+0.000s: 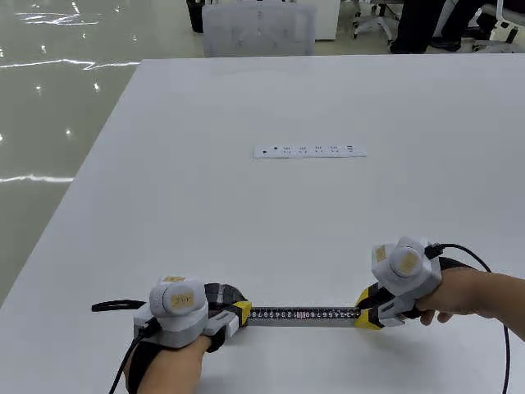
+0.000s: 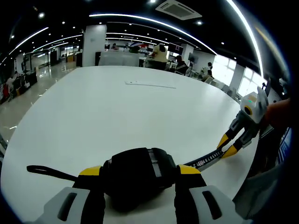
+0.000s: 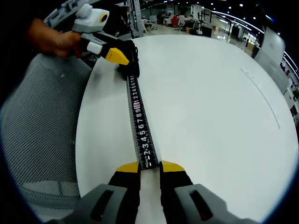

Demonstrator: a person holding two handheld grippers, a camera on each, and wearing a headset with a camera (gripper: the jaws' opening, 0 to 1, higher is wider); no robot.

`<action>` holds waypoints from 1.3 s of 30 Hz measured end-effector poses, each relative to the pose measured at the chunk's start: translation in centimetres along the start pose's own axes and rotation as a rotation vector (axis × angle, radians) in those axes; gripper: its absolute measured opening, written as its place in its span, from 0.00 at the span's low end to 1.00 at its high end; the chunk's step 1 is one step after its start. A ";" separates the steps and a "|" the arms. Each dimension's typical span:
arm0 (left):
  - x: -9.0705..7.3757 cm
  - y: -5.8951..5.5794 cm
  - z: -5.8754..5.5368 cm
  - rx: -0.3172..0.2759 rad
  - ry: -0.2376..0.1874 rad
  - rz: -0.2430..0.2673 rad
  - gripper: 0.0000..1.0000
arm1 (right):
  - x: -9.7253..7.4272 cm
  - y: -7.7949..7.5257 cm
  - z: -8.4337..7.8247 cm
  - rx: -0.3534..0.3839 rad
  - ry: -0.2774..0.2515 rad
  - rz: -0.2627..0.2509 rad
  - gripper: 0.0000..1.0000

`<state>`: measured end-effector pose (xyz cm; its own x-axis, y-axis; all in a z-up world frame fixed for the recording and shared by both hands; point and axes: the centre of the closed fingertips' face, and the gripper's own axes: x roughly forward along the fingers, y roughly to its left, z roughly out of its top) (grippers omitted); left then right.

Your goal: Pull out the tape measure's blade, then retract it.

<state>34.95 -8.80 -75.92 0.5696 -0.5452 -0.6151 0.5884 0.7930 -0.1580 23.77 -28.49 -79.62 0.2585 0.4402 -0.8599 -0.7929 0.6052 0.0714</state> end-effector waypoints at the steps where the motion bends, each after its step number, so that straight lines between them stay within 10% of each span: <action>1: 0.0 0.0 0.0 0.000 0.000 0.000 0.56 | 0.0 0.0 0.0 0.001 0.000 0.000 0.14; 39: -0.1 -0.1 0.0 0.004 -0.005 -0.009 0.56 | 1.4 0.4 2.3 -0.015 -0.021 -0.005 0.14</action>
<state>34.85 -8.79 -75.85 0.5675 -0.5535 -0.6096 0.5957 0.7871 -0.1600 25.07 -26.14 -79.67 0.2736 0.4513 -0.8494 -0.7999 0.5972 0.0596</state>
